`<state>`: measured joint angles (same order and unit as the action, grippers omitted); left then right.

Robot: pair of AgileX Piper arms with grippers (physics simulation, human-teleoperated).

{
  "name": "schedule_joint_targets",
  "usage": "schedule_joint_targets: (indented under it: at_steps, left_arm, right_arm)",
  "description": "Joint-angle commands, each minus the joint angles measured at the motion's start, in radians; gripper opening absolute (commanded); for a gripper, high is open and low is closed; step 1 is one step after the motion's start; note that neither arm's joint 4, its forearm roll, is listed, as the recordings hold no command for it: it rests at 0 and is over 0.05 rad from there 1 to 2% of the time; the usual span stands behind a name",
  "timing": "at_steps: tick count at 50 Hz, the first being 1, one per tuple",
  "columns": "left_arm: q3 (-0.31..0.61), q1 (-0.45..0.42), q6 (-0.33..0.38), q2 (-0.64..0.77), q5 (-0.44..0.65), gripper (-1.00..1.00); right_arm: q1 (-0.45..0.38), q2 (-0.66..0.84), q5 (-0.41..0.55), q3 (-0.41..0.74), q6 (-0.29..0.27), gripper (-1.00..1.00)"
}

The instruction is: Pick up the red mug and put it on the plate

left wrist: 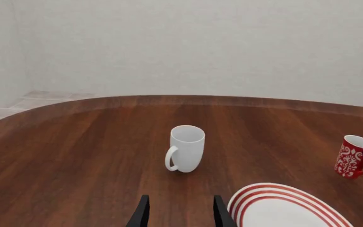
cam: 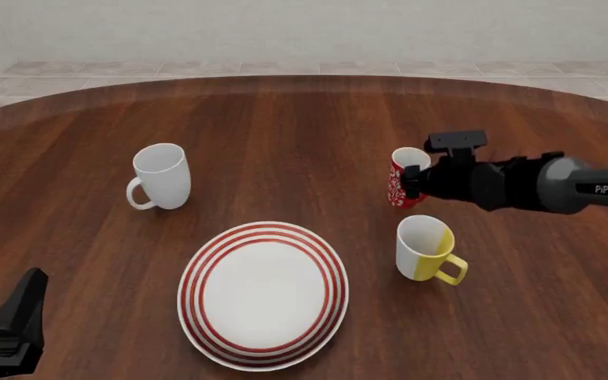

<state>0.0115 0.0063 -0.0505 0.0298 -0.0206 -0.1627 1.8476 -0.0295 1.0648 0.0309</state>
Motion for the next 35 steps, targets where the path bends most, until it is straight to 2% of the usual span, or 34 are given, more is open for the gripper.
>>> schedule_joint_targets:
  at_steps: [1, 35]
  left_arm:
    - [0.002, -0.001, 0.0, 0.001, 0.001, 1.0]
    - [-0.005, -0.002, -0.007, 0.013, -0.013, 1.0]
  right_arm:
    - [0.005, 0.011, -0.016, -0.017, 0.008, 1.0]
    - [-0.001, 0.068, -0.044, -0.034, 0.02, 1.0]
